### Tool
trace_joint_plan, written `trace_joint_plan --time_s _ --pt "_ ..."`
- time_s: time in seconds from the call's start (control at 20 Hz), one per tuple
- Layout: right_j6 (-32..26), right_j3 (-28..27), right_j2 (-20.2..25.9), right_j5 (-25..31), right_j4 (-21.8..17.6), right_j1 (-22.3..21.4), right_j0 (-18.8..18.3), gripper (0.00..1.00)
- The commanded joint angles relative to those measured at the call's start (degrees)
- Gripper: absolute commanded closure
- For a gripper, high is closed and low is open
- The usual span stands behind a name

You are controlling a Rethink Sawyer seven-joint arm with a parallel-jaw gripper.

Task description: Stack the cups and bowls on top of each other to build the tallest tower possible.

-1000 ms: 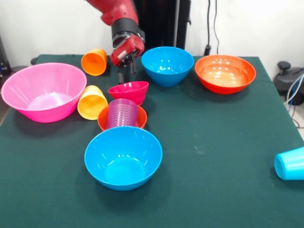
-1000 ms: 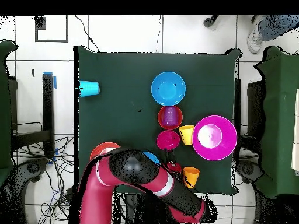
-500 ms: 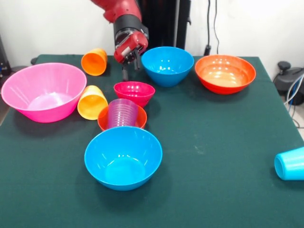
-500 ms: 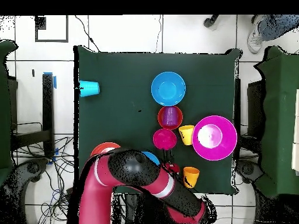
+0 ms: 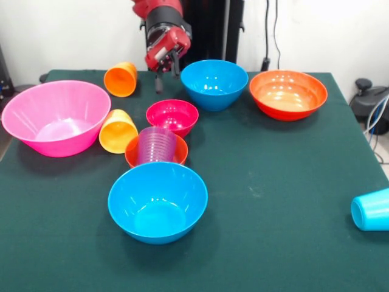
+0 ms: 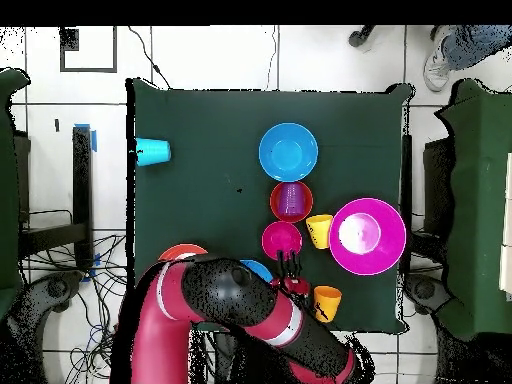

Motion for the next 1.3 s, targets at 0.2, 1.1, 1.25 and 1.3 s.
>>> trace_joint_plan --time_s 0.2,1.1,1.25,1.3 --pt "2.5 -10.3 8.4 8.8 -2.0 -3.9 -1.9 0.0" --pt "0.4 -18.5 11.6 22.4 -2.1 -0.6 -1.1 0.0" --pt "0.2 -18.3 10.9 23.5 -3.0 -1.0 -1.0 0.0" --pt "0.2 -18.7 10.8 23.1 -3.2 -1.0 -1.1 0.0"
